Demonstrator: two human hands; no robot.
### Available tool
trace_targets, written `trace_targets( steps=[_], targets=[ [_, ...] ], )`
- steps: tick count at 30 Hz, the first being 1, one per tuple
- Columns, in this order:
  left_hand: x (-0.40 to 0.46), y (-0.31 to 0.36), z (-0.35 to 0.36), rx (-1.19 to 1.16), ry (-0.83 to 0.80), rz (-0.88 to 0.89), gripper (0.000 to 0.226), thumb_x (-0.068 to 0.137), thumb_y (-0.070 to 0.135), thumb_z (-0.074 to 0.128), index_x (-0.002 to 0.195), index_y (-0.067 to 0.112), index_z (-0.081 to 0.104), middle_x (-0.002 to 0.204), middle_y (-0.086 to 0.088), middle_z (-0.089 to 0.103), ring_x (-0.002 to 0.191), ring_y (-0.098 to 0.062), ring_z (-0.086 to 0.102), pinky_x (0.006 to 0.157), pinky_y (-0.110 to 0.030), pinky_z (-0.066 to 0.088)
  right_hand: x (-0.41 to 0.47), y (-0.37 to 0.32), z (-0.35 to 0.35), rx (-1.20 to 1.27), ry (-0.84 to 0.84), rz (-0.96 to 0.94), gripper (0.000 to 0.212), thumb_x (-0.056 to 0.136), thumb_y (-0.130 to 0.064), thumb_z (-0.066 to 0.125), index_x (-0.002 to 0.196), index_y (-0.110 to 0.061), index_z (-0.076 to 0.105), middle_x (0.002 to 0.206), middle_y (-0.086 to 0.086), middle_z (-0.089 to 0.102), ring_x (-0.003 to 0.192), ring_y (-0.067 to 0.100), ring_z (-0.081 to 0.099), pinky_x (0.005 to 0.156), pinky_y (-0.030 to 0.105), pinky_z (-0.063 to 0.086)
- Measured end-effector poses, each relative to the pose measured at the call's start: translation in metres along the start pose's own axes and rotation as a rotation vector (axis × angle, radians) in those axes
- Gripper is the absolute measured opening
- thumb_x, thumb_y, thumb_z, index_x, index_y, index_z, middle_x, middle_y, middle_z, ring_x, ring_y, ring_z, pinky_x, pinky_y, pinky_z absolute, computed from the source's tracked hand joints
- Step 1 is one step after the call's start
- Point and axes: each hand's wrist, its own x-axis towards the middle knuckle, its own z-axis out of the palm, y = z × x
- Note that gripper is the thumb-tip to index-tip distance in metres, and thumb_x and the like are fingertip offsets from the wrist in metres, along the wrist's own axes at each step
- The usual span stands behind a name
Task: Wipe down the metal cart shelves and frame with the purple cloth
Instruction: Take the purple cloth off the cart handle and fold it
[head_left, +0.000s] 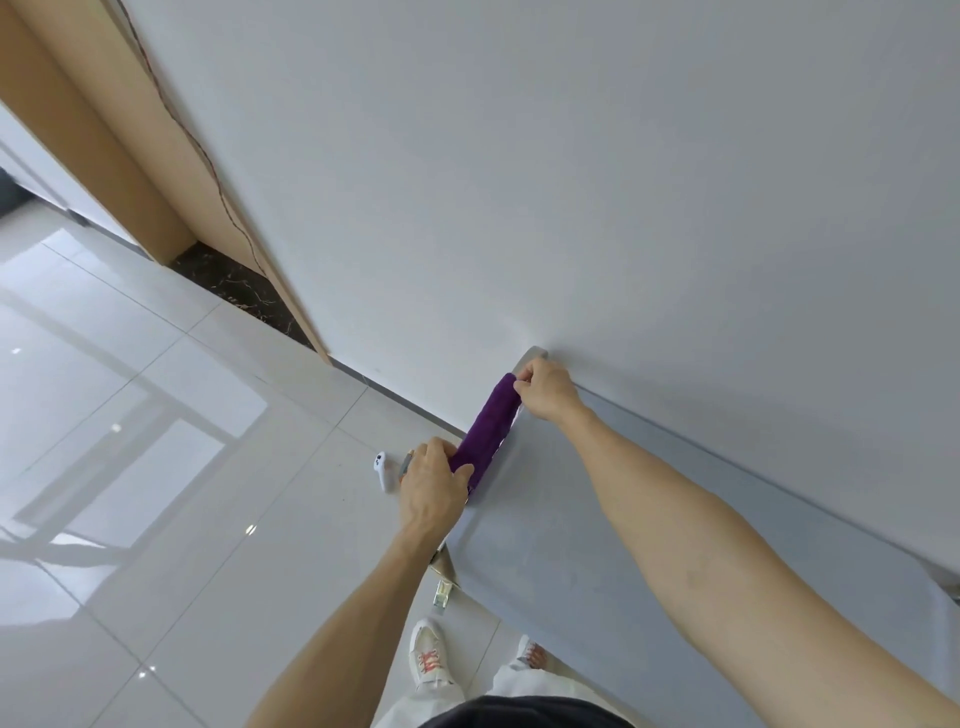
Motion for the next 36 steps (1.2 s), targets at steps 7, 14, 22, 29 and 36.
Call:
trace_targets(
  steps=[7,14,22,29,36],
  targets=[
    [-0.003,0.000,-0.001,0.037,0.076,0.073,0.010,0.093,0.013,0.051,0.094,0.011,0.061,0.097,-0.001,0.058,0.085,-0.021,0.055,0.073,-0.034,0.046,-0.003,0.005,-0.009,0.044,0.013,0.013,0.016,0.094,-0.012,0.047,0.096,-0.003,0.060,0.094,0.011,0.067,0.081,0.022,0.057,0.082,0.043,0.054],
    [0.004,0.004,-0.023,-0.114,0.040,0.093,0.012,0.096,0.014,0.040,0.093,0.019,0.050,0.087,0.005,0.062,0.080,-0.015,0.061,0.068,-0.031,0.049,-0.023,0.004,-0.048,0.219,-0.043,-0.161,0.019,0.093,-0.008,0.048,0.096,-0.018,0.063,0.093,0.006,0.069,0.084,0.021,0.063,0.073,0.025,0.052],
    [0.032,0.054,-0.070,-0.144,0.028,0.402,0.013,0.097,0.007,0.041,0.095,0.016,0.050,0.083,0.001,0.063,0.072,-0.007,0.058,0.055,-0.012,0.043,-0.065,0.029,-0.105,0.291,-0.029,-0.258,0.028,0.093,-0.002,0.056,0.108,-0.016,0.074,0.092,-0.016,0.072,0.083,-0.006,0.065,0.079,0.009,0.048],
    [0.039,0.108,-0.070,-0.077,-0.085,0.663,0.019,0.098,0.006,0.042,0.109,0.014,0.056,0.098,0.003,0.067,0.089,-0.016,0.063,0.074,-0.023,0.050,-0.105,0.063,-0.142,0.167,0.149,-0.244,0.012,0.086,-0.015,0.068,0.094,-0.023,0.073,0.096,-0.003,0.069,0.083,0.010,0.060,0.080,0.020,0.048],
    [0.027,0.141,-0.039,0.054,-0.233,0.813,0.030,0.096,0.001,0.044,0.112,0.013,0.067,0.102,0.002,0.070,0.093,-0.015,0.064,0.085,-0.027,0.050,-0.143,0.114,-0.165,0.138,0.121,-0.150,0.007,0.089,-0.025,0.068,0.096,-0.026,0.069,0.107,-0.013,0.067,0.092,0.000,0.064,0.080,0.018,0.048]
  ],
)
